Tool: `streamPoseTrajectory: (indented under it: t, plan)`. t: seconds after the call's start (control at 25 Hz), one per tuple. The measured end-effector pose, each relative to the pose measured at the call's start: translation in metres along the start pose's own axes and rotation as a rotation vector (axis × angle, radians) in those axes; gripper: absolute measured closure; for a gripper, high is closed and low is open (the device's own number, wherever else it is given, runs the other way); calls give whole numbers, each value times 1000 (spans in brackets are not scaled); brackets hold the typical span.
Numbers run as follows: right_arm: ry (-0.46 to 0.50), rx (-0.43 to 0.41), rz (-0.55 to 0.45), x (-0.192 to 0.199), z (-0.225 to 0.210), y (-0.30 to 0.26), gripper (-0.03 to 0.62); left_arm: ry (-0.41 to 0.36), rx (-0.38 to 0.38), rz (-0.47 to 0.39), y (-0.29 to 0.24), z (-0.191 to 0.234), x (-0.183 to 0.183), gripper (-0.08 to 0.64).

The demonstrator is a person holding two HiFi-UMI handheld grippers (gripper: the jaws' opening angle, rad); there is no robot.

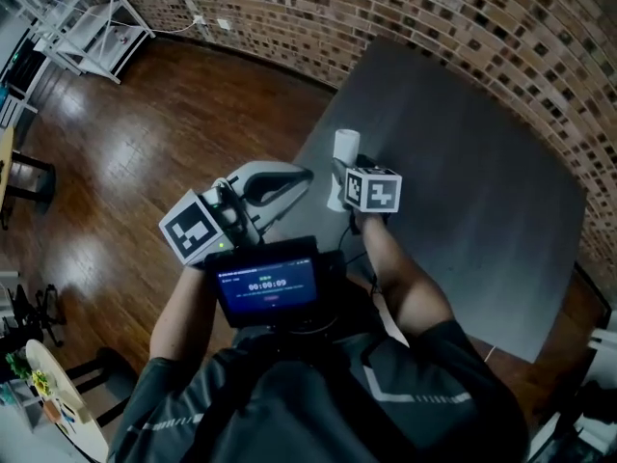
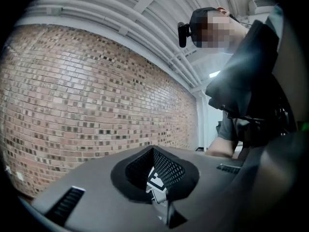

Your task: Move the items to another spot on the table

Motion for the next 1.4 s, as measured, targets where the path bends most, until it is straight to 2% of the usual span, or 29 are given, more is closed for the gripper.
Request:
streamPoseTrajectory:
  t: [0.2, 0.28, 0.64, 1.08, 1.24, 1.4]
  plan:
    - [-54, 111, 28, 12, -21, -22, 351, 52, 106, -27, -4, 27, -2, 568]
    - [-68, 146, 45, 18, -25, -29, 351, 50, 139, -26, -3, 39, -3, 568]
    - [-139, 271, 92, 23, -45, -51, 353, 110, 247, -21, 2, 78, 10, 568]
    - [-172, 373, 178, 27, -59, -73, 354, 160, 292, -32, 15, 114, 18, 568]
    - [-196, 400, 223, 31, -66, -82, 356, 176, 285, -30, 18, 120, 22, 568]
    - [-175, 417, 264, 38, -72, -87, 357, 183, 277, -30, 20, 120, 28, 568]
Point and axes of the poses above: the fingertips, and each gripper's own axes: y backward along the fingers, z to its left, x out of its underside, the point moved 3 cm from there along y, backward along the fingers, and after that the axes turned 9 degrees about -z, right-handed, at the moved point
